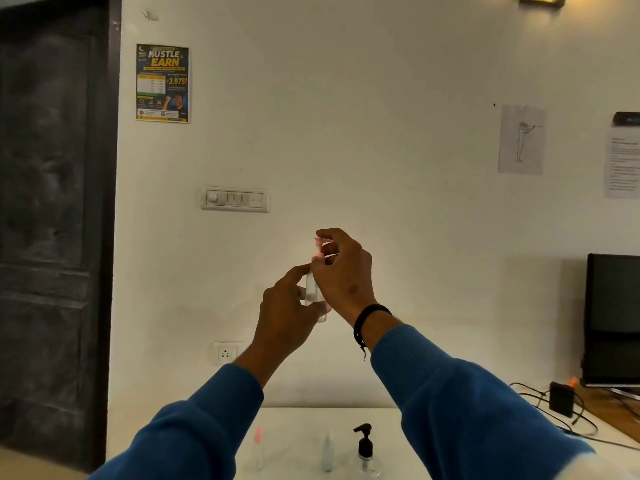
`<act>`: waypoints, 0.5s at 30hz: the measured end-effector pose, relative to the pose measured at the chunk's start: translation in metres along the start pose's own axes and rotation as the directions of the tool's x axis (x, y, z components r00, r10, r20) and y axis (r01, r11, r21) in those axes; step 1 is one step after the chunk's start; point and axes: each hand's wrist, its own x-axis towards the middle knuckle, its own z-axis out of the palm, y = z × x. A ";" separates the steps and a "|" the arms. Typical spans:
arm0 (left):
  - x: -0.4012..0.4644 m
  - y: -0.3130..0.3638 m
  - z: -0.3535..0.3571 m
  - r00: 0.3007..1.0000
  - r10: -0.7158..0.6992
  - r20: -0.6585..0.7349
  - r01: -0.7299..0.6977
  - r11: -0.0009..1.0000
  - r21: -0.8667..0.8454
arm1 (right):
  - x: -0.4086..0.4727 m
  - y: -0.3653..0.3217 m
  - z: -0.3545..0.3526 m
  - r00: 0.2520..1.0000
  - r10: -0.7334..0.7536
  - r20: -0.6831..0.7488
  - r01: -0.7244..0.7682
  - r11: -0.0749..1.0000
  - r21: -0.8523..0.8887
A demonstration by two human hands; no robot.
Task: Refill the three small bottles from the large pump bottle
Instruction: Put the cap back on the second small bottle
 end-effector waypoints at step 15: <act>0.000 -0.006 0.006 1.000 -0.012 -0.009 0.012 1.000 0.007 | -0.003 0.006 0.000 0.996 0.085 -0.021 -0.083 0.993 0.086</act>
